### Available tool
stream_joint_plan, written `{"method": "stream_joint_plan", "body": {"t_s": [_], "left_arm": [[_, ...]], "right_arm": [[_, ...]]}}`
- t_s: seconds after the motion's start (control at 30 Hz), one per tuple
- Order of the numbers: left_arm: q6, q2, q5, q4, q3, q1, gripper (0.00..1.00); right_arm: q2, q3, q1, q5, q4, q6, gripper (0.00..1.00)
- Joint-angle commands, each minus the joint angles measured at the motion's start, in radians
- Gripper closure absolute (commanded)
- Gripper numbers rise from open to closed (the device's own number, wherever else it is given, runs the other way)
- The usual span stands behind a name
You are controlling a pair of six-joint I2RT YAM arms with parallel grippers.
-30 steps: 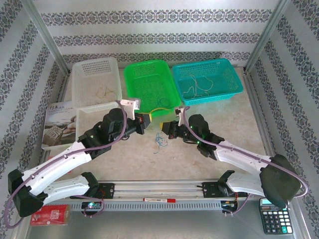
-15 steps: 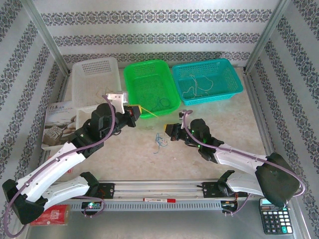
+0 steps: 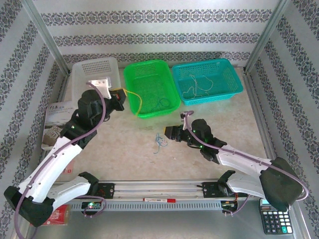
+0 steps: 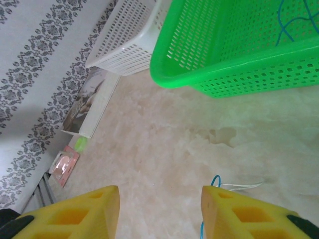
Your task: Untangle the cables
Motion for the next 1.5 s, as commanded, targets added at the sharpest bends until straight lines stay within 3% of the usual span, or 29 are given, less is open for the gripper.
{"method": "stream_joint_plan", "body": {"t_s": [0.0, 0.27, 0.77, 0.87, 1.0, 1.13, 1.27, 1.47], "left_arm": [[0.083, 0.031, 0.017, -0.043, 0.04, 0.105, 1.0], [0.106, 0.194, 0.069, -0.011, 0.095, 0.343, 1.0], [0.058, 0.577, 0.13, -0.02, 0.305, 0.62, 1.0], [0.032, 0.63, 0.16, -0.024, 0.347, 0.639, 0.8], [0.0, 0.646, 0.213, -0.003, 0.362, 0.64, 0.41], [-0.019, 0.612, 0.284, 0.019, 0.341, 0.64, 0.18], [-0.059, 0.54, 0.394, 0.061, 0.269, 0.633, 0.05], [-0.117, 0.385, 0.502, 0.116, 0.104, 0.558, 0.01]], "right_arm": [[-0.043, 0.006, -0.005, -0.004, -0.035, -0.019, 0.5], [-0.12, -0.034, -0.007, 0.011, -0.088, -0.011, 0.48], [-0.267, -0.08, -0.013, 0.038, -0.217, -0.016, 0.48], [-0.29, -0.08, -0.016, 0.049, -0.237, -0.016, 0.48], [-0.328, -0.068, -0.034, 0.067, -0.286, -0.014, 0.48], [-0.353, -0.016, -0.055, 0.071, -0.345, -0.028, 0.48], [-0.336, 0.061, -0.076, 0.061, -0.379, -0.043, 0.47], [-0.247, 0.156, -0.078, 0.02, -0.388, -0.063, 0.47]]}}
